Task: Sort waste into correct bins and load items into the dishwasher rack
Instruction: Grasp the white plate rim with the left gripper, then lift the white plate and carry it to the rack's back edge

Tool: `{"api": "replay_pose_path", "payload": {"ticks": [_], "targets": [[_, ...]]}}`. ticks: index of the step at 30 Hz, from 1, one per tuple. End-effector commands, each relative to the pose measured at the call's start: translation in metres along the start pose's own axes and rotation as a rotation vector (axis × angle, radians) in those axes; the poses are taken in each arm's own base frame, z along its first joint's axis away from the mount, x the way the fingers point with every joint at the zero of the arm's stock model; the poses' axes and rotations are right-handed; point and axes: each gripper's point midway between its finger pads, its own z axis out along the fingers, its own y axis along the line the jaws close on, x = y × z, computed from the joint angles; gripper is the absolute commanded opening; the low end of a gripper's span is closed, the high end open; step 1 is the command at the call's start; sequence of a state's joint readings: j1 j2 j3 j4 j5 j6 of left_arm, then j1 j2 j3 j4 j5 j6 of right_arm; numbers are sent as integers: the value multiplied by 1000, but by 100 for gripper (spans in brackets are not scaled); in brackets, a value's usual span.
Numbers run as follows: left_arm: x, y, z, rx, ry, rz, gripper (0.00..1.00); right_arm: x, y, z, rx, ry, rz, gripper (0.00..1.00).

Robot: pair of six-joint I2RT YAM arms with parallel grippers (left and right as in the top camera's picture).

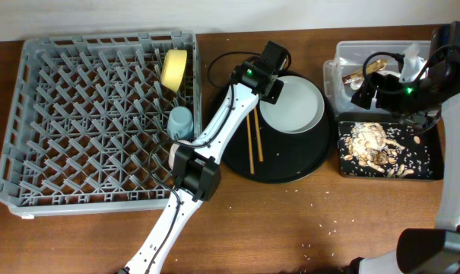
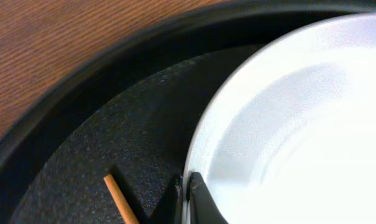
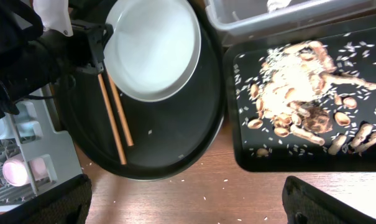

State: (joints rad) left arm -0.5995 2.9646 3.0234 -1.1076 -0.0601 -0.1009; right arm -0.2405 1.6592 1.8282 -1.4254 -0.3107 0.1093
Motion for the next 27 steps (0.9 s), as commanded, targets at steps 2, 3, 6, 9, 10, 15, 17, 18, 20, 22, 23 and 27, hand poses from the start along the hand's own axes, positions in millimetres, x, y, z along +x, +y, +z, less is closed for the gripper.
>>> {"api": "replay_pose_path", "payload": {"ticks": [2, 3, 6, 9, 10, 15, 17, 18, 20, 22, 23, 27], "targets": [[-16, 3, -30, -13, -34, 4, 1, -1, 2, -6, 5, -20, -8, 98], [-28, 8, -53, -25, -62, -3, 0, -1, 2, -6, 5, -20, -8, 98], [-52, 24, -119, -83, -128, -16, 1, -1, 2, -6, 5, -21, -8, 98], [-68, 57, -212, -236, -206, -18, 0, -1, 2, -6, 5, -21, -8, 98], [-69, 67, -235, -282, -224, -21, 0, -1, 2, -6, 5, -20, -8, 98], [-50, 129, -364, -637, -273, -60, 0, -1, 2, -6, 5, -20, -8, 98], [-29, 152, -412, -796, -255, -68, 0, -1, 2, -6, 5, -20, -8, 98], [-20, 162, -432, -875, -240, -67, 0, -1, 2, -6, 5, -20, -8, 98], [-7, 181, -469, -1056, -190, -13, 0, -1, 2, -6, 5, -21, -8, 98], [-4, 191, -484, -1164, -120, 75, 0, -1, 2, -6, 5, -20, -8, 99], [-1, 201, -487, -1193, -106, 56, 0, -1, 2, -6, 5, -21, -8, 98], [9, 249, -477, -1184, -22, 6, 0, -1, 2, -6, 5, -20, -8, 99]]}}
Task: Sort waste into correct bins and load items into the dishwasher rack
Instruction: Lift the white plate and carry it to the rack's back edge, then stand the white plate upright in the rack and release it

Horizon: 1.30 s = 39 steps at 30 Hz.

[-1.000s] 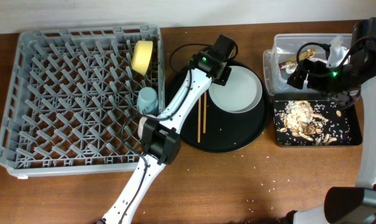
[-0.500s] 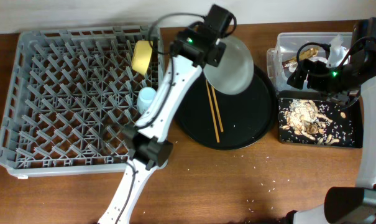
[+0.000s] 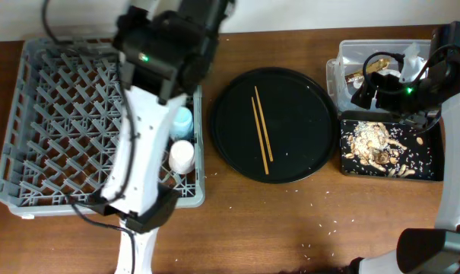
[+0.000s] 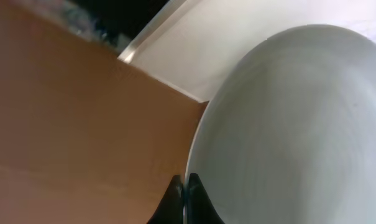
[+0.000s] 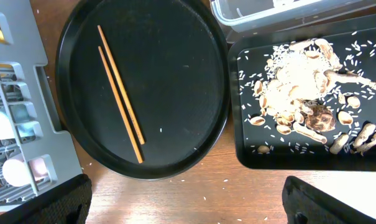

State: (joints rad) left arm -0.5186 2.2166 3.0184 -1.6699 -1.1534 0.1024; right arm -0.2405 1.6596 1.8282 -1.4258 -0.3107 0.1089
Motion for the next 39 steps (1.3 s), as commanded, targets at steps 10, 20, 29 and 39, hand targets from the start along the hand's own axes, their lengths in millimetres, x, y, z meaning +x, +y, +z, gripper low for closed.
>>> {"api": "replay_pose_path", "payload": {"ticks": [10, 20, 29, 39], "targets": [[6, -48, 174, 13, 98, 150, 0, -1, 2, -6, 5, -21, -8, 98], [16, -114, 210, 37, 58, 114, 0, -1, 2, -6, 5, -21, -8, 99], [19, -119, 216, 31, 54, 101, 0, -1, 2, -6, 5, -21, -8, 98], [18, -113, 207, -57, 75, 109, 0, -1, 2, -6, 5, -21, -8, 98]]}}
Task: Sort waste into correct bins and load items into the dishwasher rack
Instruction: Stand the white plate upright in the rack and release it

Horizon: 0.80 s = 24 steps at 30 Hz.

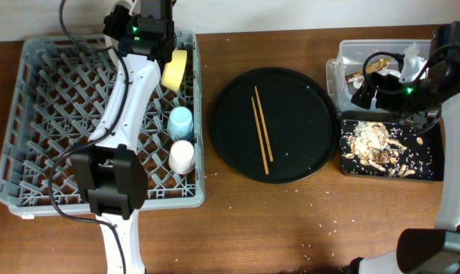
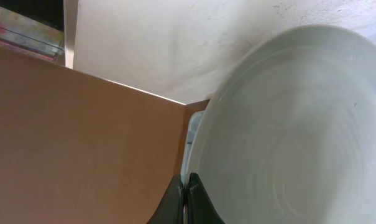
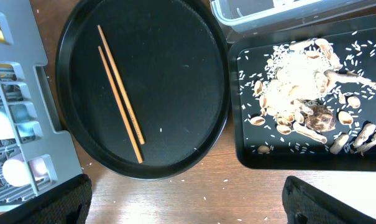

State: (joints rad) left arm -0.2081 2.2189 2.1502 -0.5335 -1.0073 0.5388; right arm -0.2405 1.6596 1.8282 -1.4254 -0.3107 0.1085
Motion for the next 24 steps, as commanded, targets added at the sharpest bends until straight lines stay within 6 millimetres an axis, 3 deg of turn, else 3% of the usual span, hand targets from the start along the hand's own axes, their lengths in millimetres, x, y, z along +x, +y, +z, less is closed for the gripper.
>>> {"api": "replay_pose_path", "payload": {"ticks": [1, 7, 10, 11, 12, 13, 17, 18, 20, 21, 23, 24], "targets": [[-2, -11, -10, 17, -13, -5, 0, -1, 2, -6, 5, -21, -7, 99], [29, -55, -2, 49, 38, 78, 0, -1, 2, -6, 5, -21, -7, 98], [25, -69, -8, 89, 10, 87, 0, -1, 2, -6, 5, -21, -7, 99], [19, -71, -10, 101, -10, 71, 8, -1, 2, -6, 5, -21, -7, 98], [17, -75, -12, 119, -21, 70, 31, -1, 2, -6, 5, -21, -7, 99], [12, -77, -15, 128, -39, 60, 61, -1, 2, -6, 5, -21, -7, 98], [-9, -48, -25, 106, -84, -106, 97, -1, 2, -6, 5, -21, -7, 98], [-15, -35, -32, 115, -97, -166, 99, -1, 2, -6, 5, -21, -7, 98], [-28, -17, -58, 225, -147, -252, 99, -1, 2, -6, 5, -21, -7, 99], [-34, -13, -79, 339, -182, -288, 99, -1, 2, -6, 5, -21, -7, 98], [-42, -25, -132, 642, -248, -322, 99, -1, 2, -6, 5, -21, -7, 99], [-46, -40, -174, 879, -288, -325, 98, -1, 2, -6, 5, -21, -7, 98]]}}
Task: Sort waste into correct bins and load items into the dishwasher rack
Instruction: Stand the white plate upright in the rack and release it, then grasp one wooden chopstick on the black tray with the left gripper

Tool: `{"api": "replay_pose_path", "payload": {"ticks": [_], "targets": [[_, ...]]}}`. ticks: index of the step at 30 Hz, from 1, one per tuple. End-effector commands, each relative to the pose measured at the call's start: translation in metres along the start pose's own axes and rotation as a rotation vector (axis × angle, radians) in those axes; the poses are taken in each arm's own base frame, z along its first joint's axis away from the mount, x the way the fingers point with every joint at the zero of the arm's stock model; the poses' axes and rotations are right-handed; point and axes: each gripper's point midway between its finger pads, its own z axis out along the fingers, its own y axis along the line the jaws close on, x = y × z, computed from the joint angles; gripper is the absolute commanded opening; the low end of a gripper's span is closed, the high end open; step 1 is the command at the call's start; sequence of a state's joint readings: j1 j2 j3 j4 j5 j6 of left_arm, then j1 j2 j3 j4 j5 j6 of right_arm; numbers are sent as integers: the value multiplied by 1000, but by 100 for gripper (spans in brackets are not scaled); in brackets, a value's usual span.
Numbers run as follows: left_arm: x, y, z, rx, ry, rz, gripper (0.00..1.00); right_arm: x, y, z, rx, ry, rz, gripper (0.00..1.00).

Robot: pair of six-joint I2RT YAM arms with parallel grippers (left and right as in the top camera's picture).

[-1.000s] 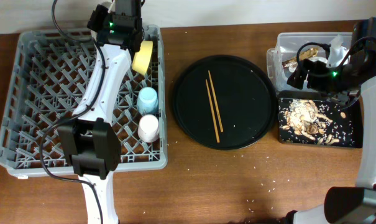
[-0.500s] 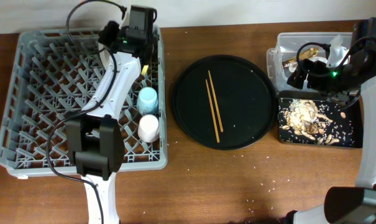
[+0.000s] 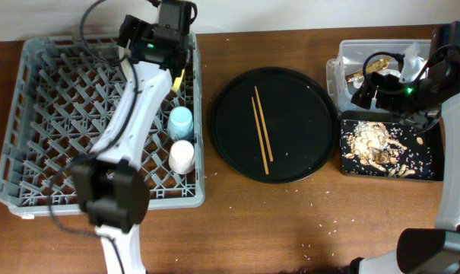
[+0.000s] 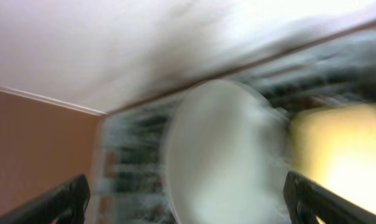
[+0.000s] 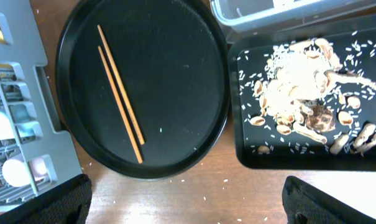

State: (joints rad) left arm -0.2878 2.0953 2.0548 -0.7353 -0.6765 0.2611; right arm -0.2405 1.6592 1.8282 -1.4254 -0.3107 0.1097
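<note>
The left wrist view is blurred. In it a white plate stands on edge in the grey dishwasher rack, beside a yellow bowl. My left gripper is open just off the plate, its fingers wide apart and touching nothing. Overhead, the left arm covers the plate at the rack's back right corner. Two chopsticks lie on the round black tray. My right gripper hangs open above the table between the tray and the bins, holding nothing.
A blue cup and a white cup stand at the rack's right side. A clear bin with wrappers sits at the back right. In front of it is a black bin of rice and food scraps. Rice grains dot the table.
My left gripper was shut on the plate's rim above the rack's back edge. Now it is open and the plate stands in the rack by the yellow bowl. The right arm has not moved.
My left gripper was shut on the white plate's rim on the black tray. Then it held the plate high over the rack, leaving only the chopsticks on the tray. Then it was at the rack's back edge, and now the plate stands released in the rack.
</note>
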Motion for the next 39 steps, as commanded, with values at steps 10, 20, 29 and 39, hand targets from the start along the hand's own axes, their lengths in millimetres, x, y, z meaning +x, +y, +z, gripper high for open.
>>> {"api": "replay_pose_path", "payload": {"ticks": [10, 20, 29, 39], "targets": [[33, -253, -184, 1223, 190, -12, 99, -1, 2, -6, 5, -20, -9, 99], [96, -318, -113, 836, 486, -165, 75, -1, 2, -6, 5, -21, -9, 98], [121, -328, -78, 652, 557, -263, 53, -1, 2, -6, 5, -20, -9, 98], [126, -345, -82, 648, 560, -295, 36, -1, 2, -6, 5, -20, -9, 99]]}}
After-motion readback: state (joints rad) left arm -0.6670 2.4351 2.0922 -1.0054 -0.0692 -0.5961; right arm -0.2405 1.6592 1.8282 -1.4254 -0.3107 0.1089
